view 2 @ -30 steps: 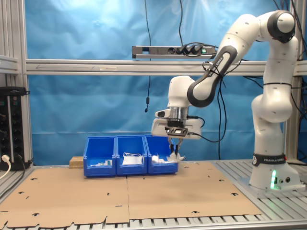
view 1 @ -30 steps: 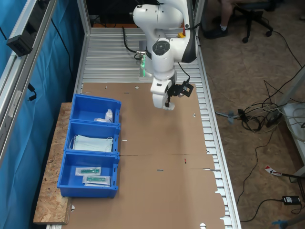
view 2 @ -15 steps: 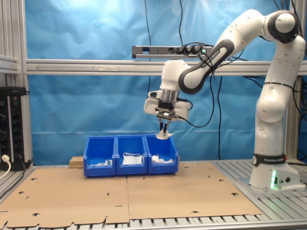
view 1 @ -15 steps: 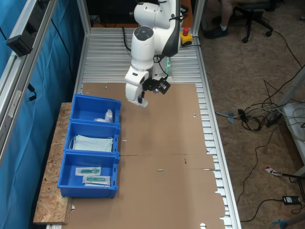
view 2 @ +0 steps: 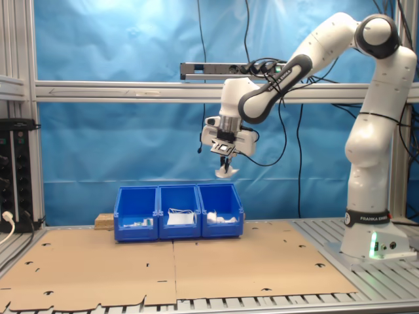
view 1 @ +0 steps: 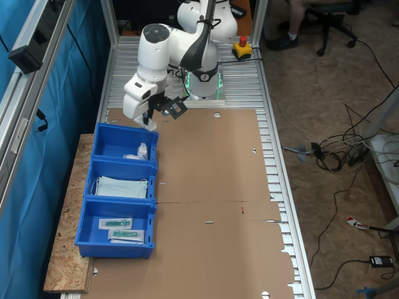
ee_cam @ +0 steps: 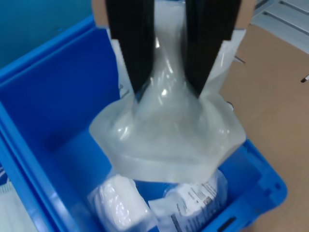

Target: Pick and place sorting task of medical equipment.

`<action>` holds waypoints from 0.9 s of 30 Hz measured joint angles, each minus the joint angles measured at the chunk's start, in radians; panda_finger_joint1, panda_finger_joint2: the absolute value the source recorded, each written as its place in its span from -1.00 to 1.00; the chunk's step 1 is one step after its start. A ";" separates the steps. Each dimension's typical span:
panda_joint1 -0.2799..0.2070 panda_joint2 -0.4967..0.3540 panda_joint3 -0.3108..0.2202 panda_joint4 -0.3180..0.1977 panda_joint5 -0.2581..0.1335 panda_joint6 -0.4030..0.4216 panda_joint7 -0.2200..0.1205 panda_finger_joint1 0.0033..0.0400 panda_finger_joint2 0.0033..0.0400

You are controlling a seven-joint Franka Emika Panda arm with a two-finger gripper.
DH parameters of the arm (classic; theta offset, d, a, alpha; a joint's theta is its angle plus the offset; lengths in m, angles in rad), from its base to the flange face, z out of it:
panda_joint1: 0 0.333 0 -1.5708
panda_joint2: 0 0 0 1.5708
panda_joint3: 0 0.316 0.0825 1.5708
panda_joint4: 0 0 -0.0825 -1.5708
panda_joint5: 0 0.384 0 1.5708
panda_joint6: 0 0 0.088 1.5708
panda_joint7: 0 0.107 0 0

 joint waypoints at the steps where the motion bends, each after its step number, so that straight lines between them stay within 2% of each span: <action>1: -0.009 0.004 -0.002 0.005 -0.005 -0.001 0.002 -0.95 -0.95; 6: -0.042 0.045 -0.019 0.038 -0.025 -0.010 0.007 -0.95 -0.95; 11: -0.056 0.090 -0.029 0.065 -0.038 -0.014 0.011 -0.95 -0.95; 19: -0.064 0.156 -0.037 0.109 -0.045 -0.017 0.023 -0.95 -0.95; 27: -0.065 0.181 -0.038 0.129 -0.046 -0.018 0.028 -0.95 -0.95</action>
